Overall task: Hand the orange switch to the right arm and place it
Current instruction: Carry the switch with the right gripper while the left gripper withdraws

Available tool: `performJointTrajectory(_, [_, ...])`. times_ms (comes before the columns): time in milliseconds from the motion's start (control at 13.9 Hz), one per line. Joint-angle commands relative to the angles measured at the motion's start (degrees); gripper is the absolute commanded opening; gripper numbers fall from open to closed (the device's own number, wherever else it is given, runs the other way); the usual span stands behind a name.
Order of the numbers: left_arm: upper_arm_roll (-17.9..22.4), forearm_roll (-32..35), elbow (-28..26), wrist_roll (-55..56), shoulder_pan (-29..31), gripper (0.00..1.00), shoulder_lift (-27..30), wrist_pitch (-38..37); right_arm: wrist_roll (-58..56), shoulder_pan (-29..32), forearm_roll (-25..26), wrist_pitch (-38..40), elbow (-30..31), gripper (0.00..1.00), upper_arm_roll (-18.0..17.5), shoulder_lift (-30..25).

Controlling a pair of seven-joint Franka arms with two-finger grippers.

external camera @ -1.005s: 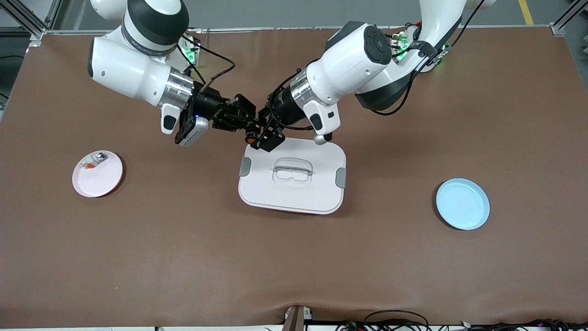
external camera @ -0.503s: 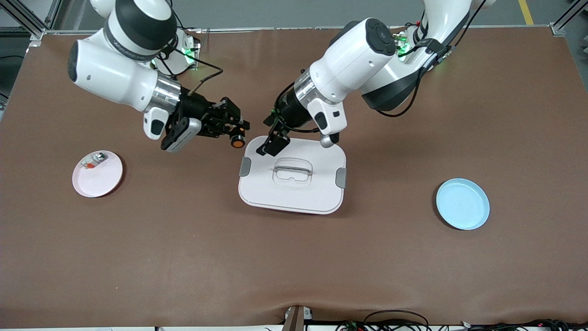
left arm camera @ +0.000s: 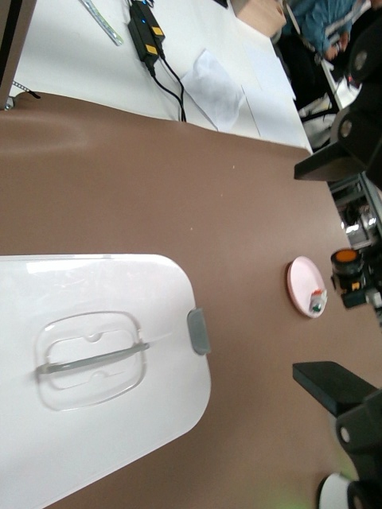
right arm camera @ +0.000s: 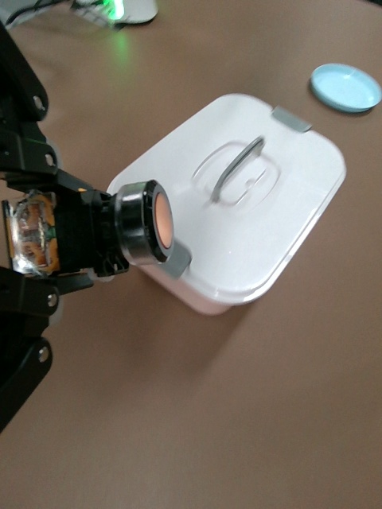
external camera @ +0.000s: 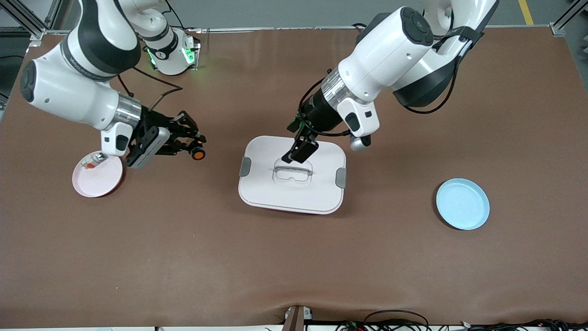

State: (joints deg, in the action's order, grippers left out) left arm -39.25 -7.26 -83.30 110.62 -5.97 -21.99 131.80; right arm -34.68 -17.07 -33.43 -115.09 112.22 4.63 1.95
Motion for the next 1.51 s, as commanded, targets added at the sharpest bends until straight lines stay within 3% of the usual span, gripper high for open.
performJointTrajectory(0, [-0.30, 0.93, -0.82, -5.92, 2.71, 1.00, 3.35, -4.69, -9.93, 4.84, 3.98, 1.00, 1.15, 0.00, -0.77, 0.07])
performJointTrajectory(718, [0.05, 1.28, -0.55, -37.63, 10.97, 1.00, 10.47, -26.66, -39.66, 17.33, 26.82, -1.18, 4.67, 0.00, -0.77, 2.18])
performJointTrajectory(1149, [0.13, 6.02, -0.46, -53.46, 16.15, 1.00, 12.49, -34.76, -50.57, 23.74, 36.41, -17.25, 15.38, 0.00, -0.77, 2.00])
performJointTrajectory(1436, [0.05, 6.46, -0.46, -69.09, 22.83, 1.00, 14.25, -37.75, -51.90, 26.65, 42.29, -22.19, 16.63, 0.00, -0.77, 6.12])
